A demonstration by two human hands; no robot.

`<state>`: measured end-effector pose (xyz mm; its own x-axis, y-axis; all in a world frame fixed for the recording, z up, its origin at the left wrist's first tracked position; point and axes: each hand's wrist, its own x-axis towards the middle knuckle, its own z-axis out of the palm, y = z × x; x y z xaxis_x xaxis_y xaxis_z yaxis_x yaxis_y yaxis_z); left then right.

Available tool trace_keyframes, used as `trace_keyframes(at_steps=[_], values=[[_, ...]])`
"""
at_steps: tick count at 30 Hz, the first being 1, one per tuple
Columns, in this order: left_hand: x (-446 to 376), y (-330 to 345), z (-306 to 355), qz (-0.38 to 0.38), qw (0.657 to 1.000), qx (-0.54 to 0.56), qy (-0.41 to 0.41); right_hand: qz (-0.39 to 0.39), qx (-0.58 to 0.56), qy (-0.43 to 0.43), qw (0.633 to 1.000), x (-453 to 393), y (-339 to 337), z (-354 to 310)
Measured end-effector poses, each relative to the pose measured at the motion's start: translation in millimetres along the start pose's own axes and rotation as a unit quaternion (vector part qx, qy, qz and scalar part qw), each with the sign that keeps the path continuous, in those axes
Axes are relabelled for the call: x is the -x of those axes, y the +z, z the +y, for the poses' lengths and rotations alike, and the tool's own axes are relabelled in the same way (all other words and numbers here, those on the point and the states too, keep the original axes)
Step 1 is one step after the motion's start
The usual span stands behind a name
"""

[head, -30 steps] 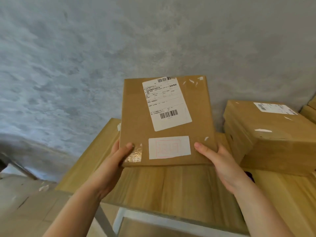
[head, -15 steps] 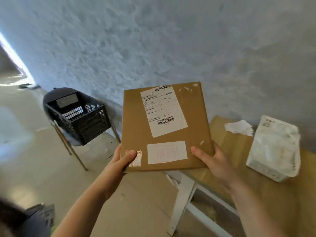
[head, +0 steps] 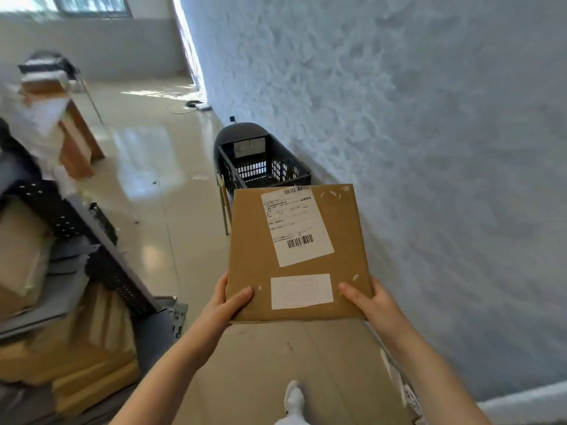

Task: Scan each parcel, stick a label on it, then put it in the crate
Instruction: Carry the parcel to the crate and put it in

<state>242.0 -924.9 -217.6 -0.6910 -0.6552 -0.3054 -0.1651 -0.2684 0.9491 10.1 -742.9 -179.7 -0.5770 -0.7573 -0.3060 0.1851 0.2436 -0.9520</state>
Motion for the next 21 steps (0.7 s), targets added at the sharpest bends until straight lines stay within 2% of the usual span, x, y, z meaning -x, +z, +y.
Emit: trace_keyframes(at_steps=[11, 21], values=[[-200, -41, 66, 0.109, 0.993, 0.042, -0.007, -0.103, 0.023, 0.021, 0.994, -265, 17, -71], [-388, -77, 104, 0.125, 0.991, 0.053, -0.013, -0.129, 0.053, 0.025, 0.99, -471, 30, -121]])
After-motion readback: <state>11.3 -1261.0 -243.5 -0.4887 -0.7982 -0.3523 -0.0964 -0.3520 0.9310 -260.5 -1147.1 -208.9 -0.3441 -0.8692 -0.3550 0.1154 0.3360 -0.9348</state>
